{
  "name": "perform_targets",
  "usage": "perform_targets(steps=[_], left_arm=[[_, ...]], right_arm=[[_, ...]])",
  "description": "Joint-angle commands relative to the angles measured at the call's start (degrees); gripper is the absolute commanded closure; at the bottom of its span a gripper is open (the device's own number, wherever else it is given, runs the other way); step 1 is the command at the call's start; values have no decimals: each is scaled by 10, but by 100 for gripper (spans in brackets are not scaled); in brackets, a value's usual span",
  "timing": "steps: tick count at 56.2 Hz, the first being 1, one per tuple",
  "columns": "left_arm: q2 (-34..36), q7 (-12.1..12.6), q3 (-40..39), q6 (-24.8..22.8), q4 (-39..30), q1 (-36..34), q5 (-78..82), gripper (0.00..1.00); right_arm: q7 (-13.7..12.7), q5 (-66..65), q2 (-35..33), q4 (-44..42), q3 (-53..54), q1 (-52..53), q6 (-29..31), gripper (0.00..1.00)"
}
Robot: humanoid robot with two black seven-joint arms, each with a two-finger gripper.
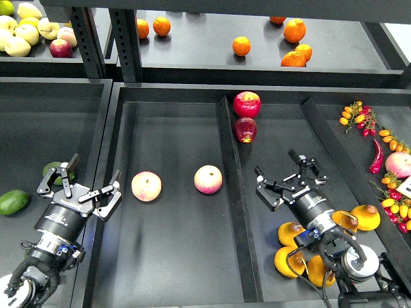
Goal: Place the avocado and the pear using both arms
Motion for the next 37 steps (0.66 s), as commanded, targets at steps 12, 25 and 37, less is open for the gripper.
perform_targets(steps=[12, 25, 37], left_arm=[[0, -32, 1, 0, -45, -13, 5, 1], [0, -32, 12, 0, -41, -5, 6, 1], [0, -34, 27, 0, -40, -5, 6, 1]], right_arm=[[117, 3, 0, 95, -20, -1, 0, 0], [117, 81, 0, 83, -57, -23, 0, 0], [117, 89, 0, 79, -75, -33, 2, 0]])
